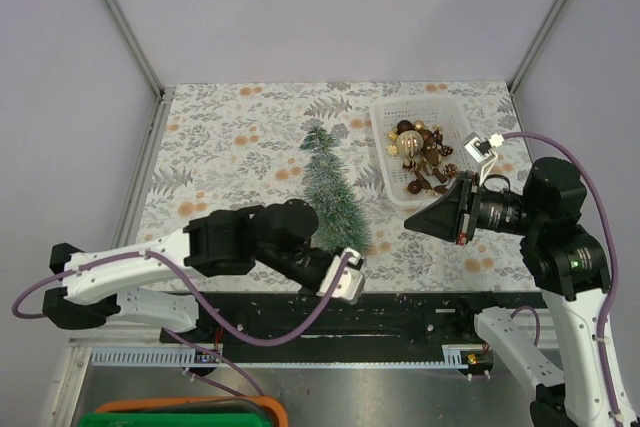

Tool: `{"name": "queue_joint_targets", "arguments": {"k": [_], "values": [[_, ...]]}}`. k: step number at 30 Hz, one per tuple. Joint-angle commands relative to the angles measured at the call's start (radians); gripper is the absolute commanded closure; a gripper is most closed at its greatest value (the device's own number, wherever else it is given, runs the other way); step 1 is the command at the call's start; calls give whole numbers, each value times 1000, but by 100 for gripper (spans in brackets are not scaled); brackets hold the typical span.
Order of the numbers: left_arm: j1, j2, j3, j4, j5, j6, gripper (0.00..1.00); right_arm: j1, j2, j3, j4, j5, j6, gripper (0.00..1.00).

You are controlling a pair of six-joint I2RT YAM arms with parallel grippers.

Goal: Decorate the small christmas tree

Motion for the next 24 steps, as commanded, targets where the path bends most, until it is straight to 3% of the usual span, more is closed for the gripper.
{"name": "queue_joint_targets", "arguments": {"k": [1,9,16,21,22,24], "values": [[-3,-96,-24,-161,96,80,96,4,36,39,-30,70,-58,100],[3,-179,-16,-411,81,160,100,4,88,96,-121,194,-150,100],[69,-293,-183,-271,-17,125,100,4,113,-5,-78,208,-143,100],[81,-290,-122,-191,24,59,100,4,101,-90,-49,220,-127,100],[86,-284,-99,-162,36,30,100,4,99,-99,-44,219,-126,93],[96,-268,-62,-108,64,-50,100,4,91,-114,-36,231,-121,67]]}}
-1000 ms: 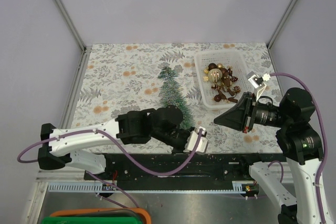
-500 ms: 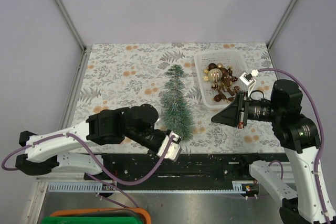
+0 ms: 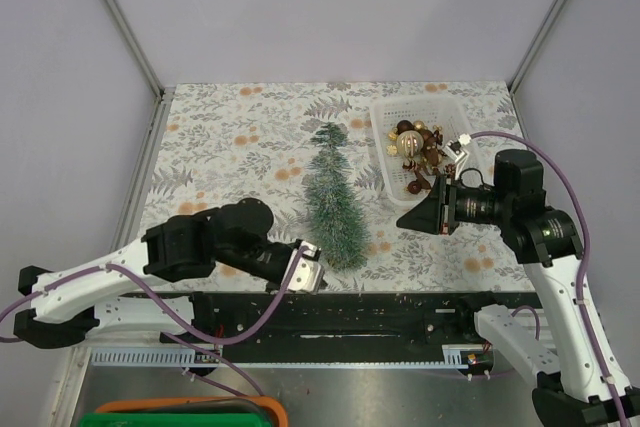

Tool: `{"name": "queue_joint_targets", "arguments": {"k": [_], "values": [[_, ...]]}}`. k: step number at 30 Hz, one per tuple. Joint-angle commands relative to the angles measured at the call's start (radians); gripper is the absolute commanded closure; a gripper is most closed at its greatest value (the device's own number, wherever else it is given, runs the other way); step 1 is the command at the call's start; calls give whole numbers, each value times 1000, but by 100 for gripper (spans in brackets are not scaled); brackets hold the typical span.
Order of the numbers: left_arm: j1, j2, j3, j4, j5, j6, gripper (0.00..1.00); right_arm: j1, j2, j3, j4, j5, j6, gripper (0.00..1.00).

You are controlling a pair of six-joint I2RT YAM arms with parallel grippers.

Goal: Decorate the small christmas tree

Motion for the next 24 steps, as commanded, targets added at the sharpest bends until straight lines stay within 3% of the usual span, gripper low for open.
{"name": "queue_joint_targets", "arguments": {"k": [1,3,5,16,21,24], "values": [[6,-13,102,-8,155,-161,100,-23,-12,-21,110,144,-23,58],[18,2,119,40,191,-227,100,-23,-35,-26,110,159,-29,33],[32,14,127,84,226,-296,100,-25,-61,-36,109,159,-34,30],[107,45,107,167,333,-431,100,-25,-320,-130,95,1,3,30],[155,47,98,233,376,-542,100,-25,-462,-178,348,-143,205,23],[190,50,104,272,384,-606,100,-25,-470,-127,342,-142,184,24]]}}
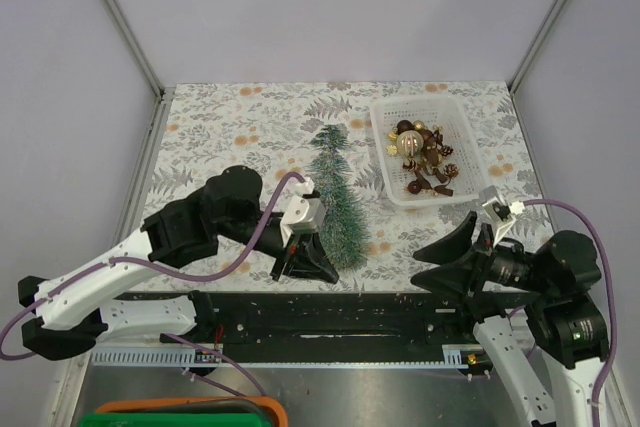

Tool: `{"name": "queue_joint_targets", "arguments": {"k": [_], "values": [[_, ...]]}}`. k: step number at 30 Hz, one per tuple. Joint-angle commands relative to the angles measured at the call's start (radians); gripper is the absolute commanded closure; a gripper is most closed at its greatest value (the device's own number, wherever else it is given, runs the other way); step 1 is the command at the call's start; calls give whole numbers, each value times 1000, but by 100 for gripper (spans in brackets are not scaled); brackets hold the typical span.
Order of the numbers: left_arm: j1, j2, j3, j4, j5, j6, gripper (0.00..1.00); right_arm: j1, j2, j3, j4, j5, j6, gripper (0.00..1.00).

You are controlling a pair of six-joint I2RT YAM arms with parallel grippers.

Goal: Decorate the small christmas tree

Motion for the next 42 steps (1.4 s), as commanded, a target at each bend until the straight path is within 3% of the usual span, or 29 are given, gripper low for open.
{"name": "queue_joint_targets", "arguments": {"k": [1,4,7,9,13,14,20,25,31,42], "values": [[44,-2,14,124,61,-132,100,-2,-21,72,135,-69,54,25],[75,-4,10,141,56,-162,100,-2,-28,184,152,15,34,26],[103,-4,2,170,53,-190,100,-2,18,268,272,-22,105,27],[107,1,4,174,52,-189,100,-2,56,282,411,-115,206,28],[123,16,24,164,44,-187,100,-2,62,177,892,-273,586,27],[127,19,27,164,44,-187,100,-4,65,170,919,-292,611,27],[146,79,70,201,32,-207,100,-30,70,150,558,-350,338,25],[156,146,152,195,35,-202,100,-30,53,43,504,-323,252,26],[158,188,211,167,43,-178,100,-30,61,-48,279,-131,-54,30],[163,217,248,135,41,-149,100,-30,27,-224,323,82,-174,31]]}}
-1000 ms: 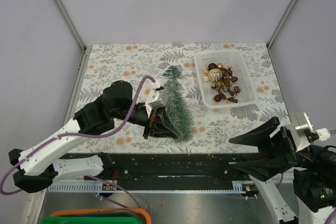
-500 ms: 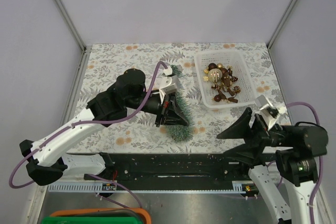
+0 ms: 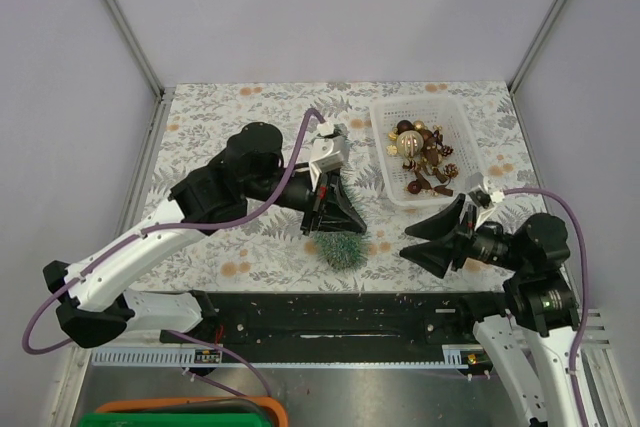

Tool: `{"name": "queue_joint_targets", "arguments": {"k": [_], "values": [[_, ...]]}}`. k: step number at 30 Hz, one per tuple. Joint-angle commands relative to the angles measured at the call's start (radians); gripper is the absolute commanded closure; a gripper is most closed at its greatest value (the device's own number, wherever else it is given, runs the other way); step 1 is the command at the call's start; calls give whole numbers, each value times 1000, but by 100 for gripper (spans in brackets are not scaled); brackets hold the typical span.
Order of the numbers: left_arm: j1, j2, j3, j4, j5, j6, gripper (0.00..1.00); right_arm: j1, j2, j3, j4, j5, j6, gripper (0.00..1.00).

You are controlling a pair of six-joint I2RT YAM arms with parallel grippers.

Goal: Decorate the small christmas tree

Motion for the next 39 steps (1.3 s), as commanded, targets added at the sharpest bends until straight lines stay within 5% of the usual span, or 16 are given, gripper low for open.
{"name": "queue_joint_targets", "arguments": {"k": [1,9,19,28,35,39], "values": [[5,17,79,8,17,32,100,-5,9,-80,42,117,-80,33],[6,60,167,-49,68,61,100,0,155,-41,26,210,-130,33],[3,71,384,-55,206,-19,87,30,200,-33,21,246,-173,36],[6,-29,338,-105,313,-4,82,33,210,-7,-41,295,-215,38],[100,-196,103,-237,313,72,82,33,212,19,-83,338,-242,40],[153,-210,161,-311,323,87,80,33,201,19,-100,364,-250,41]]}}
